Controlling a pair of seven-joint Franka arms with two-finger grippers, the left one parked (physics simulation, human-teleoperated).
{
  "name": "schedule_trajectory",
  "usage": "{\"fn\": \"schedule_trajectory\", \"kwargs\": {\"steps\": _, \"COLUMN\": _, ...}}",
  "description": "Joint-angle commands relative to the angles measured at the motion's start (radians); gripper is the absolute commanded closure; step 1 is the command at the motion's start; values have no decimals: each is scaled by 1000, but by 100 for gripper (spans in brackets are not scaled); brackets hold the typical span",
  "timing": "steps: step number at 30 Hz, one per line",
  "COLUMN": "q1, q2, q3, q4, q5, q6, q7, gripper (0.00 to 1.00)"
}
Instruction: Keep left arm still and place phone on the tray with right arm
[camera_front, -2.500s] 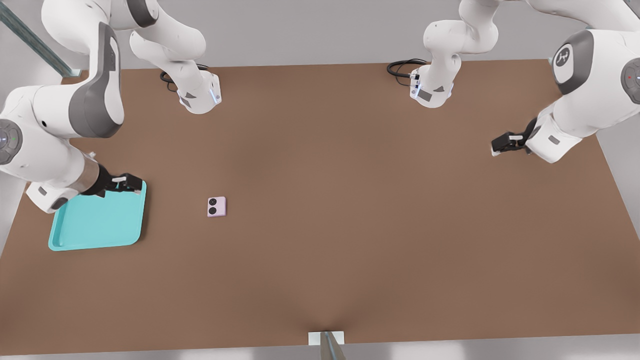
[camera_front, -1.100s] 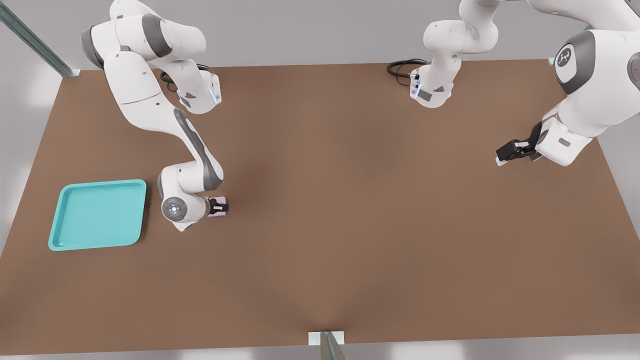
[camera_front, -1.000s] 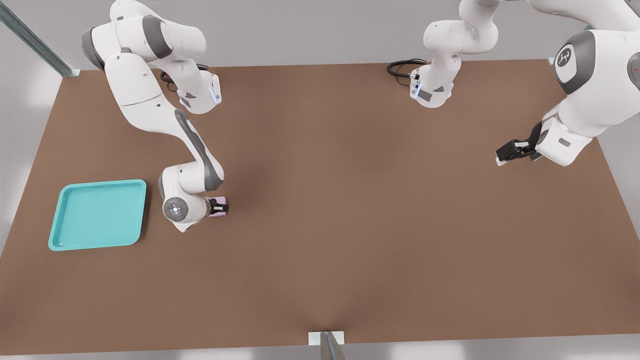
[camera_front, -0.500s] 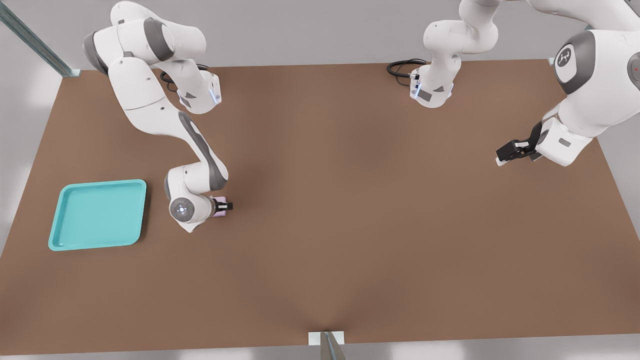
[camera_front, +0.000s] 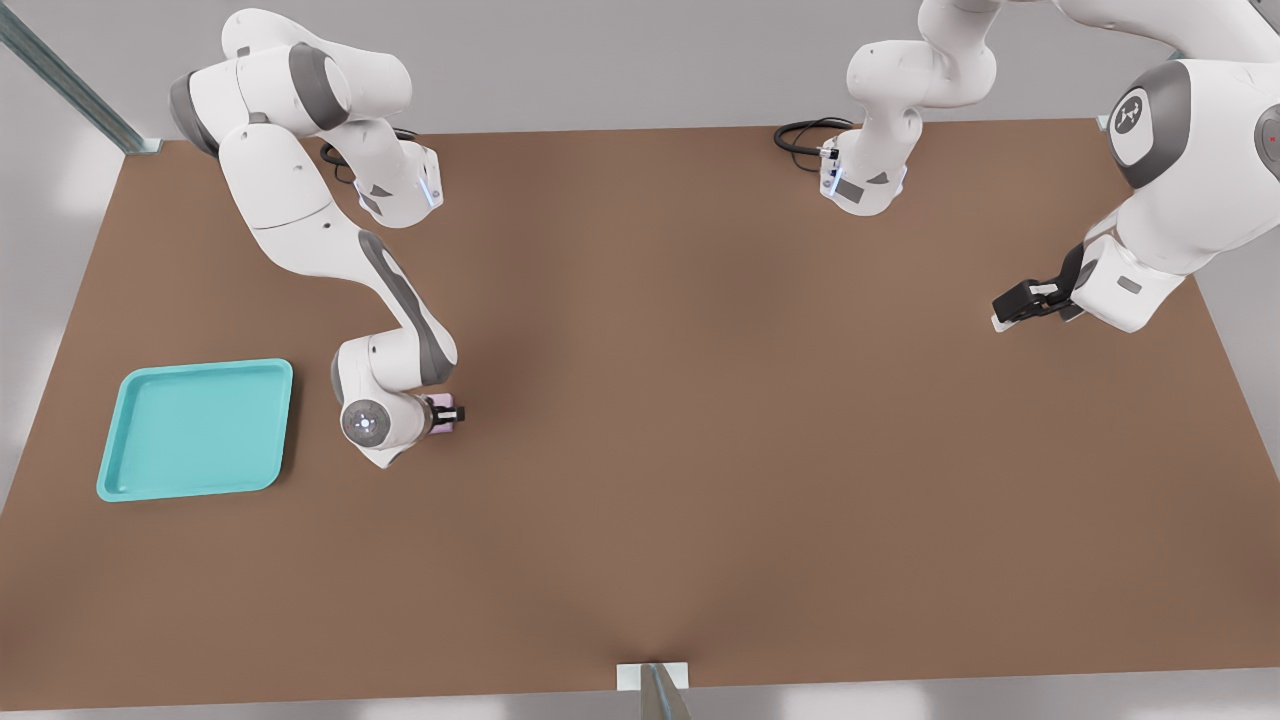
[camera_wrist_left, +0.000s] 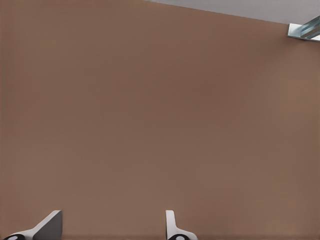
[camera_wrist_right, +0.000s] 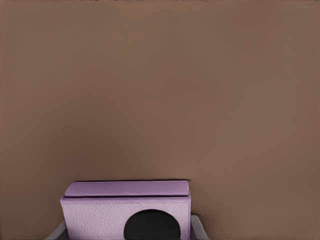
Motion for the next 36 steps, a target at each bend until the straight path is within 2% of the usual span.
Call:
{"fn": "schedule_trajectory", "kwargs": {"steps": 1, "q1": 0, "q2": -1, "q3": 0, "q4": 0, "q5": -3, "q6": 7, "q7": -27, "gripper": 24}}
{"fn": "schedule_trajectory", "kwargs": {"steps": 8, "q1": -14, "q2": -35, "q3": -1, "q4": 5, "q5": -4, "q6": -9, "q7": -27, "gripper": 25}}
{"fn": "schedule_trajectory", "kwargs": {"steps": 15, "q1": -130, "q2": -147, "q3": 0, "q4": 16, "q5": -34, "q6": -139, "q7": -42, "gripper": 27}}
{"fn": "schedule_trajectory", "kwargs": {"steps": 19, "q1": -276, "q2": -159, "q3": -1, "q4": 13, "q5": -35, "q6": -161, "q7": -249, "gripper": 26}}
{"fn": "schedule_trajectory", "kwargs": {"steps": 24, "q1": -430, "q2": -152, "q3": -1, "q4": 28, "q5": -119, "q6": -130, "q7": -394, "gripper": 27}}
{"fn": "schedule_trajectory", "kwargs": {"steps": 31, "q1": -589, "q2": -46, "q3": -12, "q4": 105, "q5": -169, "q6": 11, "q7": -630, "gripper": 26}}
{"fn": "schedule_trajectory", "kwargs": {"steps": 32, "q1": -589, "q2": -44, "q3": -12, "q4": 106, "q5": -169, "q6": 10, "q7": -628, "gripper": 5}}
{"fn": "schedule_trajectory", "kwargs": {"steps": 33, "q1": -589, "q2": -44, "q3": -12, "q4": 106, "q5": -169, "q6": 10, "q7": -628, "gripper": 0}}
{"fn": "schedule_trajectory", "kwargs": {"steps": 36, "q1": -581, "q2": -46, "q3": -3, "q4": 132, "q5": -167, "q6": 0, "q7": -616, "gripper": 0}}
